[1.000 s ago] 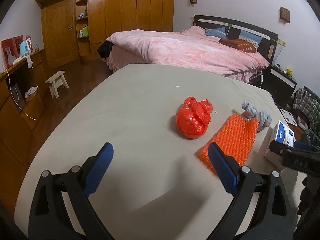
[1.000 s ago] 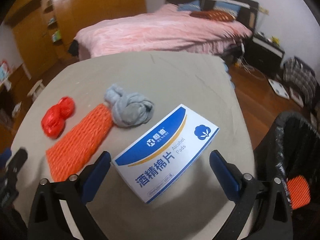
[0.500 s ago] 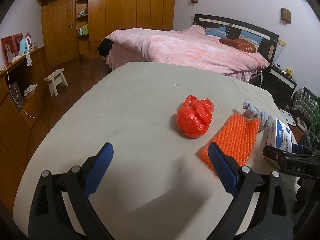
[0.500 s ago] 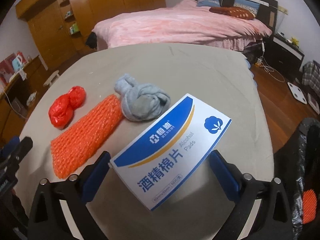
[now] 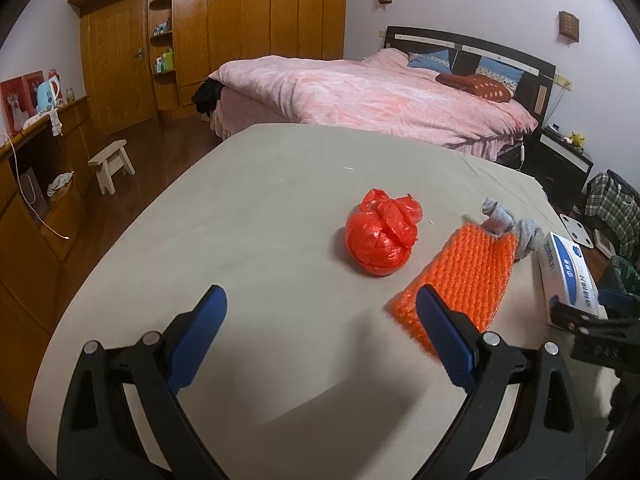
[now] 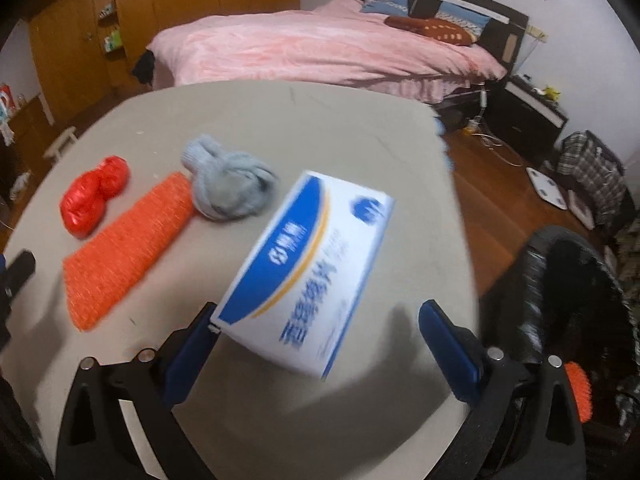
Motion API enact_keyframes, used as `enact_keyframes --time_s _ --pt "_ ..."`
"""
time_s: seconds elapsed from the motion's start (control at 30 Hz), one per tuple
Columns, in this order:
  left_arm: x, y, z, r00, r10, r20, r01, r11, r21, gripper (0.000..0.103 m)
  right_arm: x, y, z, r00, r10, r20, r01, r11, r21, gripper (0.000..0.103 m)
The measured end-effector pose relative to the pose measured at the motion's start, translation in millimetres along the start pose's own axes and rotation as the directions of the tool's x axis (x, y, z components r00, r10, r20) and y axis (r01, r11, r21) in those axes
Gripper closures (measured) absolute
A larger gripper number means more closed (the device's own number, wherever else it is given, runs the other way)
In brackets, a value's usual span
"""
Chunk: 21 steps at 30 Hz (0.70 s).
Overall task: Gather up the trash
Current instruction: 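Grasp the white alcohol-pad box with the right gripper and lift it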
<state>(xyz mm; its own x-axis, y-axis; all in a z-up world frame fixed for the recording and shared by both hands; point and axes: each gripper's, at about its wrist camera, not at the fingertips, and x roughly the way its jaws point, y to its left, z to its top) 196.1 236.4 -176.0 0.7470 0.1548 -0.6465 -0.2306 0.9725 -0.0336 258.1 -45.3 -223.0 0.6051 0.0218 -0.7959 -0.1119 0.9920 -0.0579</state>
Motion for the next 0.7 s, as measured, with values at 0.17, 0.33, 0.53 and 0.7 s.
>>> enact_keyframes --time_s 0.17,0.33,0.53,0.7 --pt "-0.2 -5.3 -0.4 1.000 -0.011 0.005 0.011 1.000 0.008 0.010 -8.7 -5.4 -6.4 0.999 0.035 0.038 -0.035 0.999 -0.002 0.007" --pt "-0.5 -9.3 0.3 1.000 -0.019 0.008 0.019 1.000 0.015 0.010 -1.3 3.0 0.1 0.995 0.085 0.052 -0.085 0.996 -0.002 0.021" --pt "2.0 -14.9 -0.1 0.999 -0.049 -0.004 0.050 0.999 0.021 0.010 7.7 2.0 5.9 0.994 0.102 0.046 -0.103 0.995 0.003 0.042" --pt "3.6 -23.2 -0.6 0.997 -0.075 -0.006 0.075 0.996 0.047 0.010 2.2 0.8 3.4 0.990 0.128 0.058 -0.124 0.990 -0.066 0.042"
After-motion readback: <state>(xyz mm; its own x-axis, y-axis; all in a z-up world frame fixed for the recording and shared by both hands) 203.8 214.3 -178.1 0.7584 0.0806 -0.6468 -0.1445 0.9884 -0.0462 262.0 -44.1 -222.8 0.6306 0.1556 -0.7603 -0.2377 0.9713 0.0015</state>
